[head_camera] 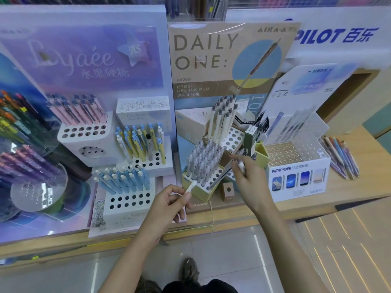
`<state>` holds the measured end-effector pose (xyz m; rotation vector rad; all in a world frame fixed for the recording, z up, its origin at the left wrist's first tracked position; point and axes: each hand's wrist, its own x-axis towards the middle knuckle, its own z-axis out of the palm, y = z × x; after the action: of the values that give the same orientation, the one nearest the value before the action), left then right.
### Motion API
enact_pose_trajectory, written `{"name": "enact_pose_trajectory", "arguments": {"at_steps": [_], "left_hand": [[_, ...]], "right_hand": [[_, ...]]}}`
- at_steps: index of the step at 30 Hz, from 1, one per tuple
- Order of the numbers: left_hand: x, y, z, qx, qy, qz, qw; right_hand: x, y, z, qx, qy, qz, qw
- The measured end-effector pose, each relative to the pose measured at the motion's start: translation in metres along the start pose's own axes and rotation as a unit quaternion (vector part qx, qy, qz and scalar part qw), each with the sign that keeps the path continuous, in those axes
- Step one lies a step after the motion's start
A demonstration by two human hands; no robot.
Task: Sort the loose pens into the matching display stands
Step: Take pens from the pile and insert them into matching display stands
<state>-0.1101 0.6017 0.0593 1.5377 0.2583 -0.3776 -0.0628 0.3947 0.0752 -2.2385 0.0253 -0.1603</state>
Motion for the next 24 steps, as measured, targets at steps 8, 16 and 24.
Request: {"name": "enact_pose_trajectory", "arguments": {"at_steps": [8,16,24], "left_hand": [[0.0,0.001,-0.007,-0.016,0.037,0.011,0.999],[0.0,0.008,-0.002,-0.03,0.037,0.025,0.999],[-0.003,0.01,0.0,-0.017,0.027,0.016,0.999]], "right_hand": [[-0.007,0.002,0.017,0.003,-0.076,-0.024,0.997],[-0.011,0.004,0.028,-0.047,-0.039,-0.064,0.996],[-0.015,0.005,0.03,0.04,-0.053,-0.007,0.998]]}}
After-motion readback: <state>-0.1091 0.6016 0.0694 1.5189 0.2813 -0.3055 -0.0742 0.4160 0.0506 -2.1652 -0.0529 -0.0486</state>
